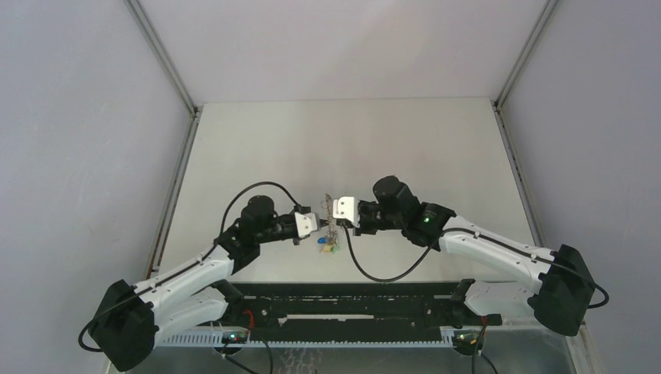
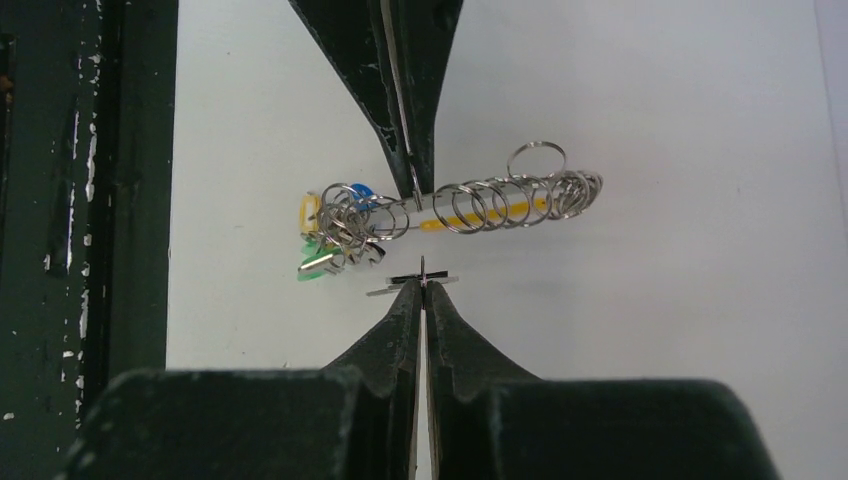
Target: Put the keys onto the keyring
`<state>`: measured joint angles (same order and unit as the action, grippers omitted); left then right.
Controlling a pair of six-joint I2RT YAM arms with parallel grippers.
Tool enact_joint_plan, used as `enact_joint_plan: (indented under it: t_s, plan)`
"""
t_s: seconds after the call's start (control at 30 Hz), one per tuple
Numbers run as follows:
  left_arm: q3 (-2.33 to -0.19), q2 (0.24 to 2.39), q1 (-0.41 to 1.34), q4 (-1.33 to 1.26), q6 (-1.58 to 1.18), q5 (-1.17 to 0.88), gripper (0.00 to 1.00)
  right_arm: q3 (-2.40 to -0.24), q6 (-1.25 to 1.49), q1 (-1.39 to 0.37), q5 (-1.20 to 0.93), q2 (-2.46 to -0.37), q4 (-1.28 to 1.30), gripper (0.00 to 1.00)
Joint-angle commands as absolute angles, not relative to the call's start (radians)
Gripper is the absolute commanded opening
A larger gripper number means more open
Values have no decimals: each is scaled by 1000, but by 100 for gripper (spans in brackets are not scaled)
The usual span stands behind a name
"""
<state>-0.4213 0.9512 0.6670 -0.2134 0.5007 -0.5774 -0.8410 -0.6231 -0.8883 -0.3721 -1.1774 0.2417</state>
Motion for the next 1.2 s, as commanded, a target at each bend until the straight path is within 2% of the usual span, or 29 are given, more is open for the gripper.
enact_joint_plan:
  t_s: [0.0,0.37,1.17]
  plan:
    - [-500,948,666,-255,516,-618,0,-885,-660,-925,-328,-1191,202,0]
    - [-505,946,669,-235,508,-619,0,-881,-685,-1004,-172,-1224,155,0]
    - [-505,939,673,-224,511,-609,0,-887,-692,-1035,-164,-1240,182,0]
